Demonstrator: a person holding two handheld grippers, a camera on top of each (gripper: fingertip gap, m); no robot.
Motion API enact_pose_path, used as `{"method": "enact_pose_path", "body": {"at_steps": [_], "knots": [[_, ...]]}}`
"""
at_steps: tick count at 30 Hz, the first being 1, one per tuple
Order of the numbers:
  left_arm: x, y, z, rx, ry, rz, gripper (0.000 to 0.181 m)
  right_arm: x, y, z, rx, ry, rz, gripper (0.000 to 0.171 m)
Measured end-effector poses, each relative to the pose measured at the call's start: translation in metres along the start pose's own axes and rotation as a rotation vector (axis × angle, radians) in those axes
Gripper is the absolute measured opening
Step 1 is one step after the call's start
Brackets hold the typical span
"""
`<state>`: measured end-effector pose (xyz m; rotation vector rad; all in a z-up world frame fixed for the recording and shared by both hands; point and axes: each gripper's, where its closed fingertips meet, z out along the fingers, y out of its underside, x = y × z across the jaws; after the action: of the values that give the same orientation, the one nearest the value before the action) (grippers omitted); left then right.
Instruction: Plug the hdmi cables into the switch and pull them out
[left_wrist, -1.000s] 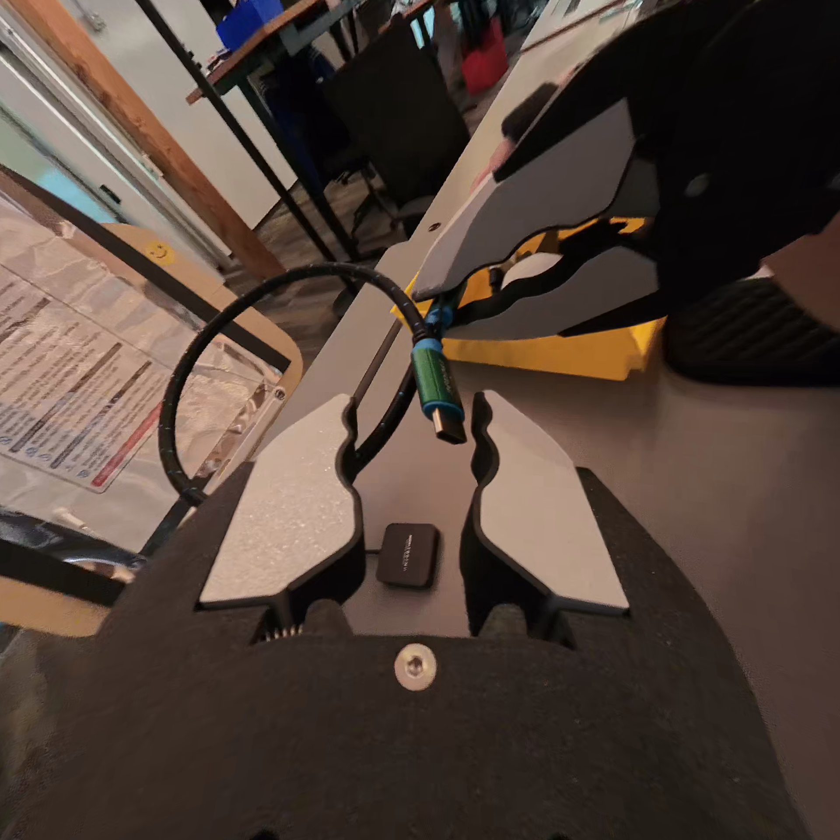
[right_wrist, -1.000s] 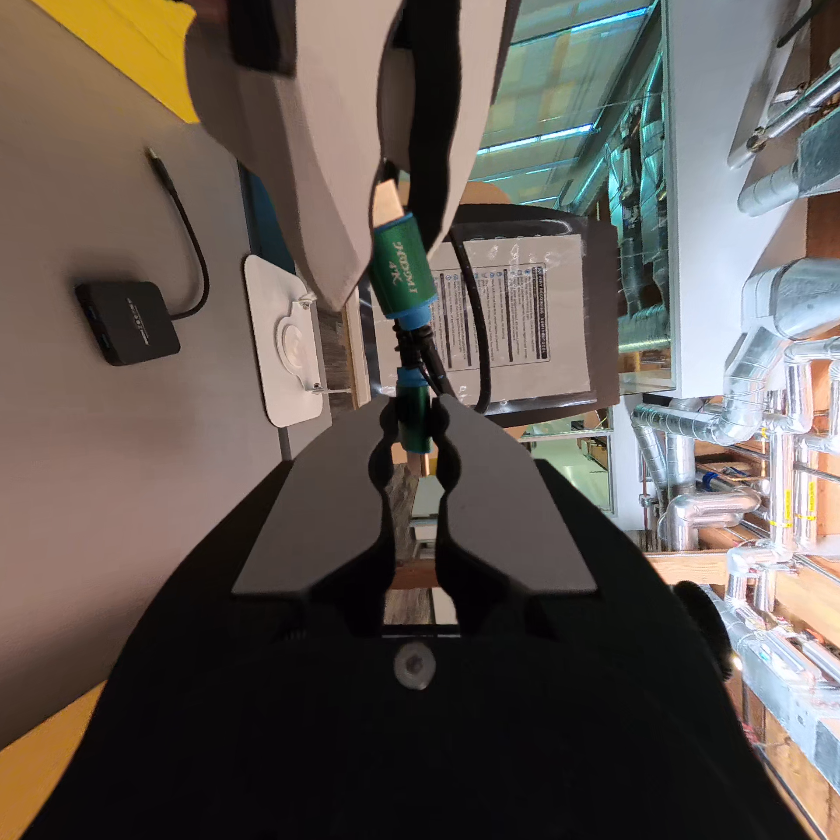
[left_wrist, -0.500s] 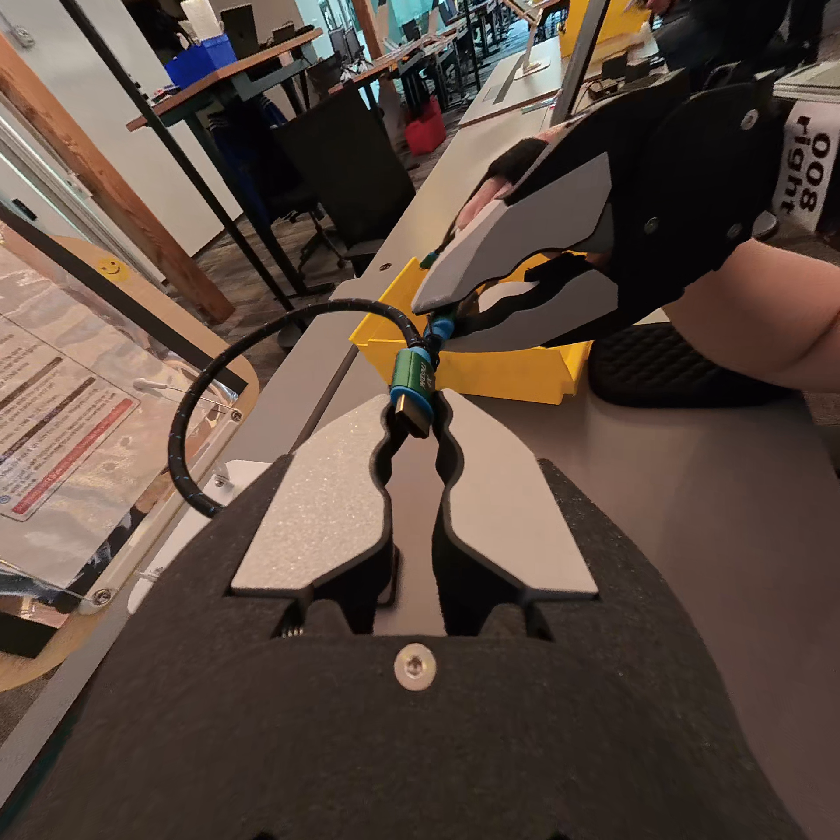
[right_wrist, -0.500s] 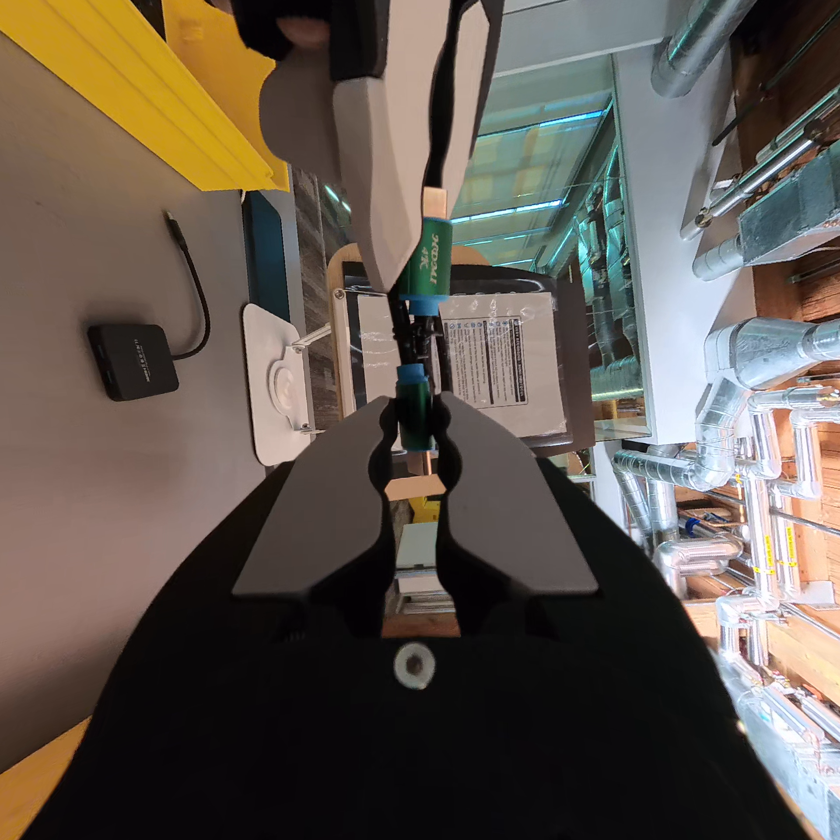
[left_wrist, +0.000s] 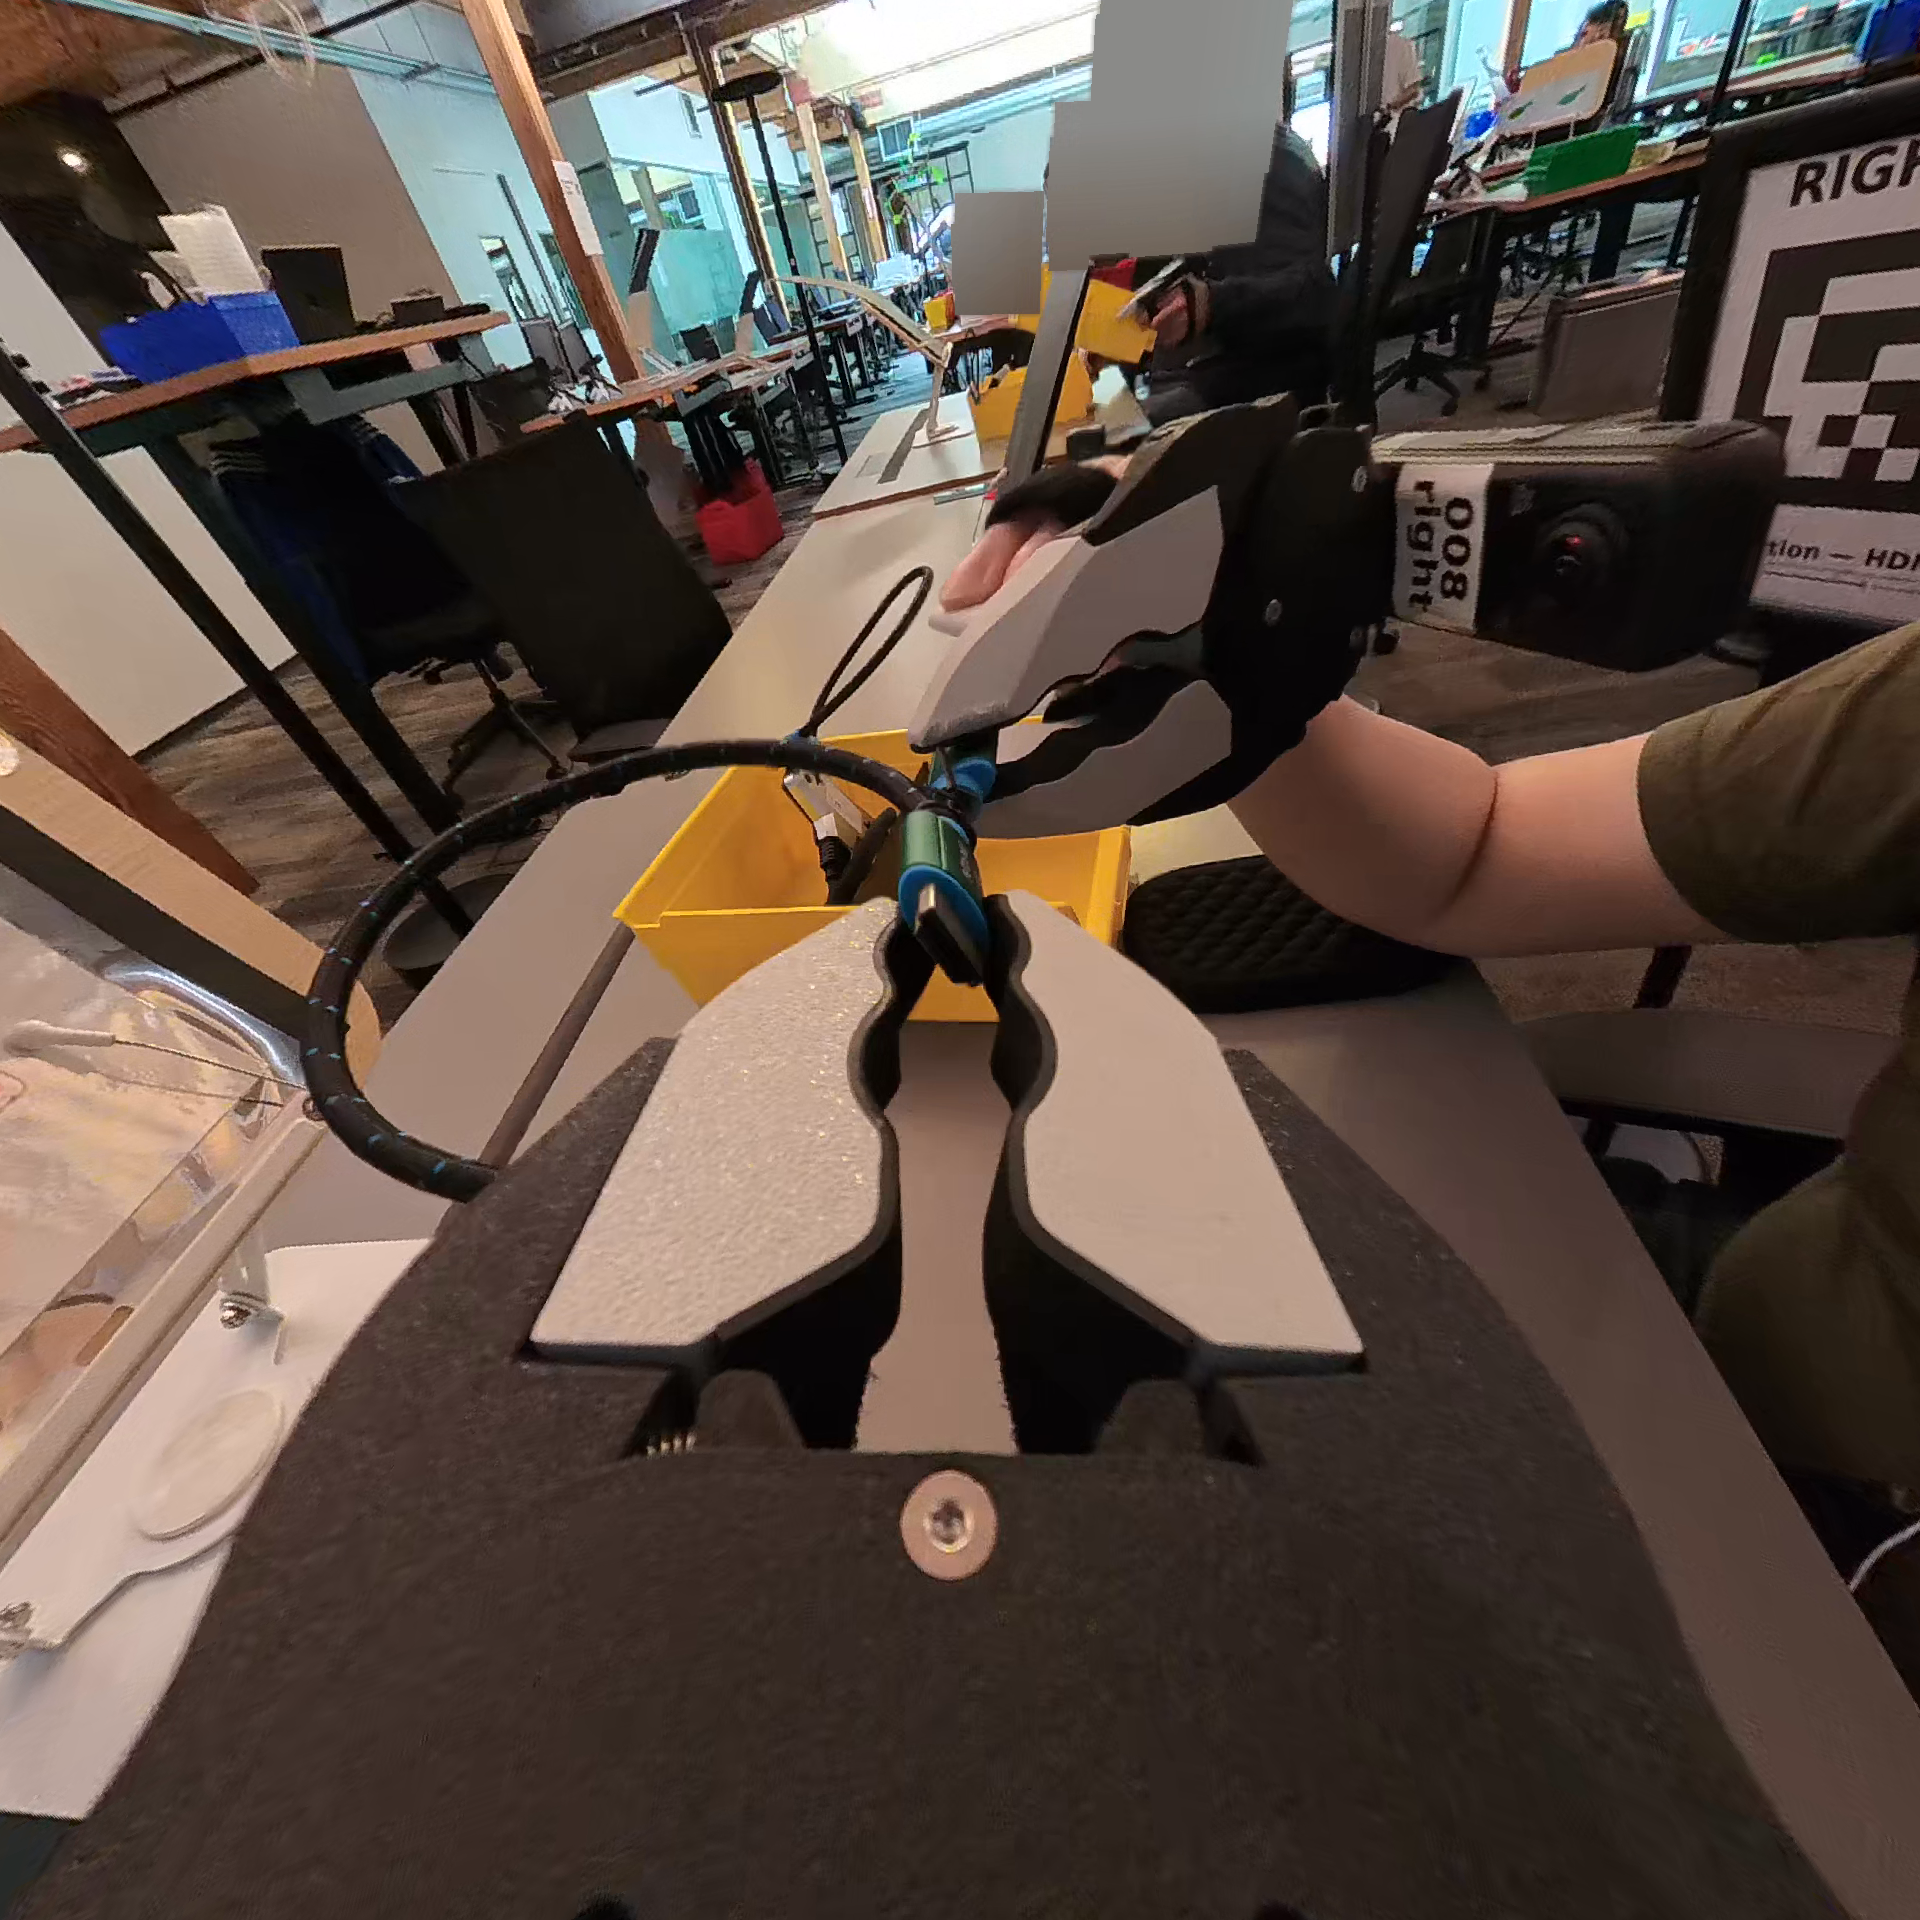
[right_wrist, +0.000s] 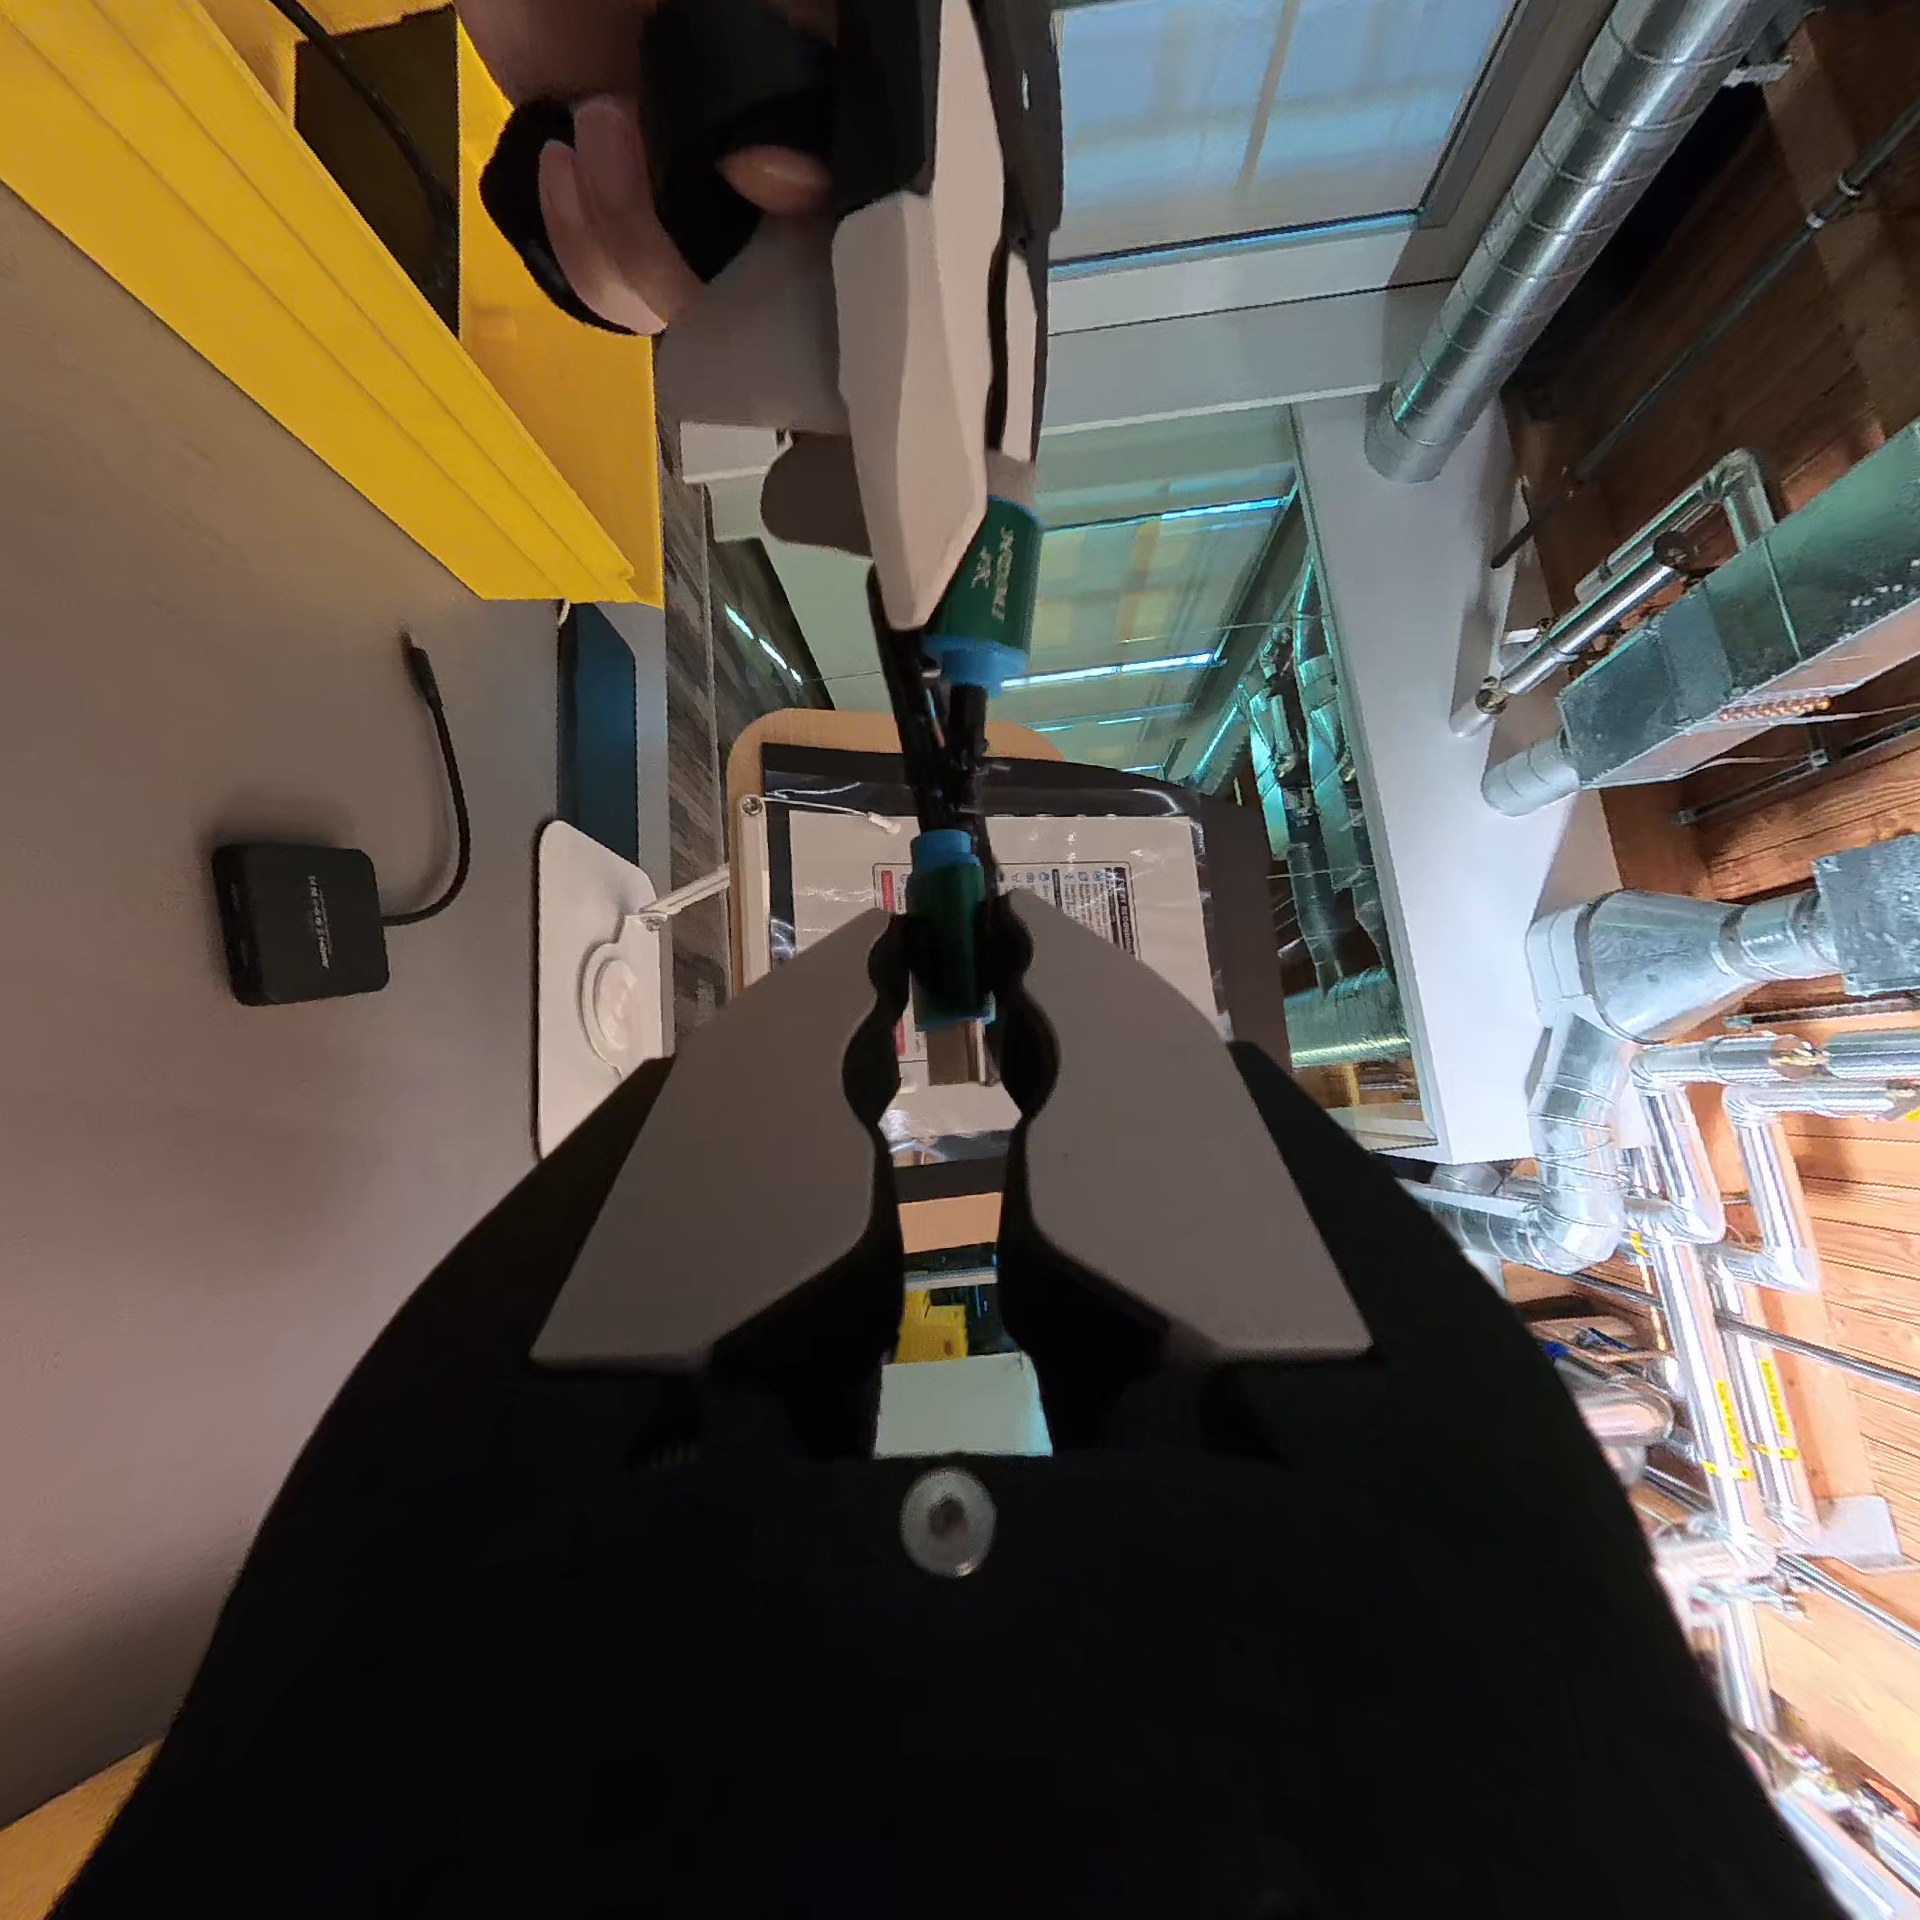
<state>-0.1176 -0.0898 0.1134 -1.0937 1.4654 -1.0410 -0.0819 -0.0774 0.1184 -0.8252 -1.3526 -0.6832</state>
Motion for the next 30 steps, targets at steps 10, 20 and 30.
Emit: {"method": "enact_pose_path", "body": {"at_steps": [10,20,30], "knots": [[-0.004,-0.007,-0.007,0.028,-0.031,-0.013,0.012,0.007,0.017,-0.002,-0.054,0.027,0.000,0.016],[0.000,-0.005,-0.018,0.019,-0.003,0.003,0.011,0.014,0.025,-0.011,0.018,0.008,0.113,0.015],[0.001,0.000,-0.023,0.001,0.023,0.010,0.011,0.010,0.034,-0.016,0.046,-0.021,0.111,0.015]]}}
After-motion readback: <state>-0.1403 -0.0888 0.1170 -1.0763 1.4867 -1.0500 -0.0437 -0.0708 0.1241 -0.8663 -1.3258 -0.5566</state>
